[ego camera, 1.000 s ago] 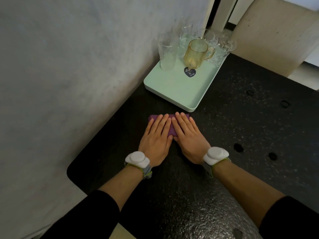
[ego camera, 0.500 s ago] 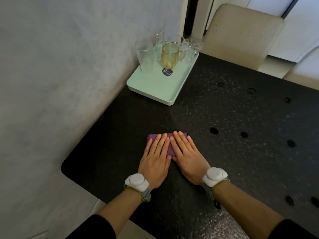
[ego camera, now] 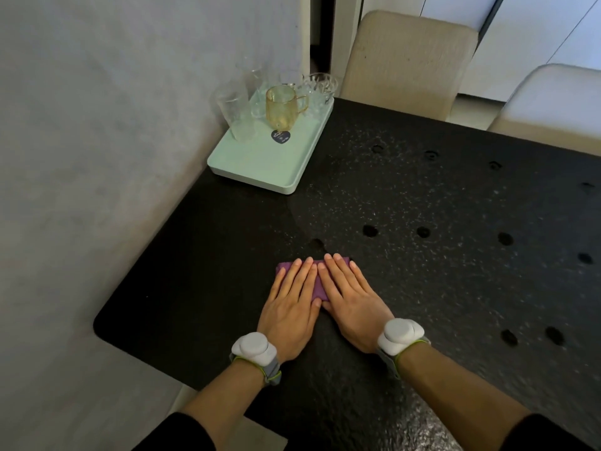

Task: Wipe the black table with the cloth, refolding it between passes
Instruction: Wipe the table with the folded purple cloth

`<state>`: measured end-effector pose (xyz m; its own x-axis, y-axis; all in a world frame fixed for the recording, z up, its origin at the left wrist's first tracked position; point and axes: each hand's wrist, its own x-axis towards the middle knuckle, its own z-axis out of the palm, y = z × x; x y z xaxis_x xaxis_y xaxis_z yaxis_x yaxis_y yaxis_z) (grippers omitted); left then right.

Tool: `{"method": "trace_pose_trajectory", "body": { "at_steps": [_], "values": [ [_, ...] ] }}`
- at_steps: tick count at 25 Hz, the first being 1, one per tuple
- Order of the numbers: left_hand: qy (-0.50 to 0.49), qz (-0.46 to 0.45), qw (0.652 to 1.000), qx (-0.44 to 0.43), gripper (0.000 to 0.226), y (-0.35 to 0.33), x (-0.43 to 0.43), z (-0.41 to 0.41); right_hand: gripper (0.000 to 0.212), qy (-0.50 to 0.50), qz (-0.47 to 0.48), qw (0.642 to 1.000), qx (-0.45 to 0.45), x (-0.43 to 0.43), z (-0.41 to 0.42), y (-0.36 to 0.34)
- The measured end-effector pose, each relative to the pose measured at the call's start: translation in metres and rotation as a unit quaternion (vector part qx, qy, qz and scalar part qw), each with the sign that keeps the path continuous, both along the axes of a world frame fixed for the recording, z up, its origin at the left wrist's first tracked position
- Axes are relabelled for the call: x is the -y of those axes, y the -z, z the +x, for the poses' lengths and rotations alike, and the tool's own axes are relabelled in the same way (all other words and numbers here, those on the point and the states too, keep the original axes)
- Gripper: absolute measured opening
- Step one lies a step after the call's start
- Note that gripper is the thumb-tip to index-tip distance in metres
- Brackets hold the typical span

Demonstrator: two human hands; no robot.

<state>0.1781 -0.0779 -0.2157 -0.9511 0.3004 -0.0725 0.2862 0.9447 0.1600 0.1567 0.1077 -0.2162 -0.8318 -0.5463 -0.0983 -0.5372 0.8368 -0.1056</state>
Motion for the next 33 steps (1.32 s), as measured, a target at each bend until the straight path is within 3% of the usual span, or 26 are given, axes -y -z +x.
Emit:
{"method": "trace_pose_trajectory", "body": {
  "at_steps": [9,15,24,33],
  "values": [
    [0.033,0.013,0.999,-0.013,0.063,0.008,0.0,-0.144,0.063,0.05,0.004,0.998,-0.022,0.001,-0.128,0.006],
    [0.03,0.03,0.999,-0.033,0.061,0.01,-0.019,-0.199,0.064,0.065,0.019,0.997,-0.023,-0.012,-0.184,0.003],
    [0.052,0.021,0.998,-0.037,0.062,0.009,-0.016,-0.187,0.063,0.084,0.006,0.996,-0.02,-0.01,-0.163,0.001],
    [0.088,0.009,0.996,-0.014,0.064,0.004,-0.036,-0.093,0.064,0.096,0.008,0.995,-0.001,-0.035,-0.06,-0.002]
  ]
}}
